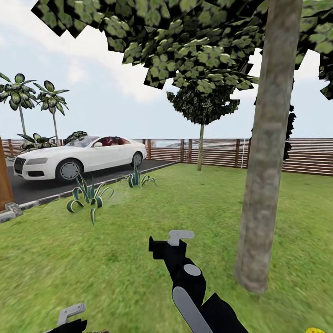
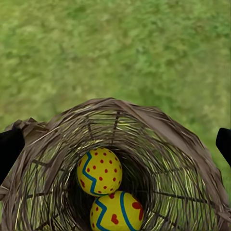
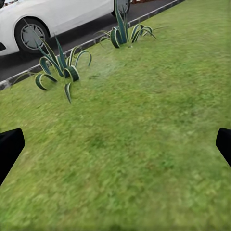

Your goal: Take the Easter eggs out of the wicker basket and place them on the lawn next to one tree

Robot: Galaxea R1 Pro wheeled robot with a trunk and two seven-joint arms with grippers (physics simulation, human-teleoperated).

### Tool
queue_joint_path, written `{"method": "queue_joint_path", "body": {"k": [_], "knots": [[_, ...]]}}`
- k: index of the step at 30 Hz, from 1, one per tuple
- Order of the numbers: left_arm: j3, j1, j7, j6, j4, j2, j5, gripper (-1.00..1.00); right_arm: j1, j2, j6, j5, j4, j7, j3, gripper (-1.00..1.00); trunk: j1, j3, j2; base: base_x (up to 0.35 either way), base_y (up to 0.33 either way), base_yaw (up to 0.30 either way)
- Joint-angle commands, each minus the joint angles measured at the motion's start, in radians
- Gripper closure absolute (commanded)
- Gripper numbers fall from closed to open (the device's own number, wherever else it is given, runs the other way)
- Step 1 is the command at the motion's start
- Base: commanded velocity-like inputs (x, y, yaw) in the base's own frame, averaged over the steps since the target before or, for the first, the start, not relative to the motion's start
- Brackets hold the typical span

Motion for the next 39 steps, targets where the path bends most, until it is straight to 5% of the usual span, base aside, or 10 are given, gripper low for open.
{"method": "queue_joint_path", "body": {"k": [1,39], "knots": [[-0.008,-0.001,0.000,0.004,-0.002,0.001,0.010,-1.00,-0.001,0.000,0.003,-0.007,-0.001,-0.008,0.001,-1.00,0.004,-0.005,-0.008,0.000,0.000,0.000],[-0.008,0.000,-0.004,0.006,0.012,0.001,0.010,-1.00,-0.001,0.000,0.003,-0.005,-0.001,-0.010,0.026,-1.00,0.150,-0.124,-0.274,0.000,0.000,0.000]]}}
